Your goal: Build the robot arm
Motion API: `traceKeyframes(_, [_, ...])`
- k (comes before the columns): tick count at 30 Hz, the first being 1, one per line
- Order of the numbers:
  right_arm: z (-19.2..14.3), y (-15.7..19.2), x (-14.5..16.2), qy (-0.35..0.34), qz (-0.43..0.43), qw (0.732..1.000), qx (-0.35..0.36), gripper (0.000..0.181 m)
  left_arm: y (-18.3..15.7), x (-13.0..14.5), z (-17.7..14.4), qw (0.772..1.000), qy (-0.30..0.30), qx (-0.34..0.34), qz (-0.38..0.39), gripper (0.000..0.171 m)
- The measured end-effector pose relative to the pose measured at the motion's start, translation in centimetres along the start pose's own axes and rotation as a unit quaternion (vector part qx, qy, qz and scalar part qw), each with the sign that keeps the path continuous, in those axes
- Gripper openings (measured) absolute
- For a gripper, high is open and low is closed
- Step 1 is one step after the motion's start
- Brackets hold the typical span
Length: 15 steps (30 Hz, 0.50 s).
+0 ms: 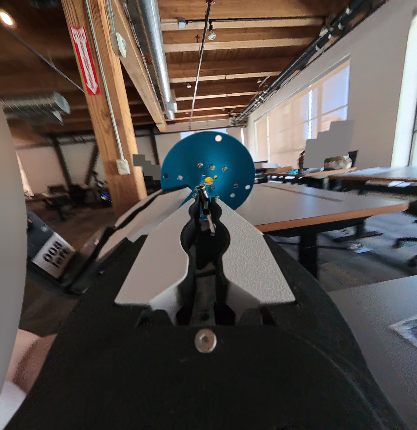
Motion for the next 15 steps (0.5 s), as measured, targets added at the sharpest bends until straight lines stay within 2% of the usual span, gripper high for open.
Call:
traceKeyframes(4, [0.1, -0.7, 0.9, -0.042, 0.169, 0.984, -0.042, 0.008, -0.1, 0.2, 0.0, 1.0, -0.009, 0.0, 0.002, 0.003])
traceKeyframes(9, [0.4, -1.2, 2.7, -0.109, 0.369, 0.92, -0.077, 0.007, -0.2, 0.8, 0.2, 1.0, -0.01, -0.01, 0.023, 0.004])
traceKeyframes(12, [0.8, -1.4, 3.5, -0.115, 0.481, 0.861, -0.122, 0.007, 0.0, 1.0, 0.1, 1.0, -0.012, -0.009, 0.028, 0.004])
traceKeyframes(15, [1.2, -1.2, 4.1, -0.117, 0.588, 0.784, -0.164, 0.007, 0.2, 1.0, -0.1, 0.998, -0.017, 0.002, 0.054, 0.004])
Point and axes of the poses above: each gripper's, where its closed fingertips meet, z out along the fingers, x out of its underside, y = z × x across the jaws, the point moved 8 cm from there along -z, back along the fingers, and after that the axes turned 9 degrees about -z, right-handed, at the moved point
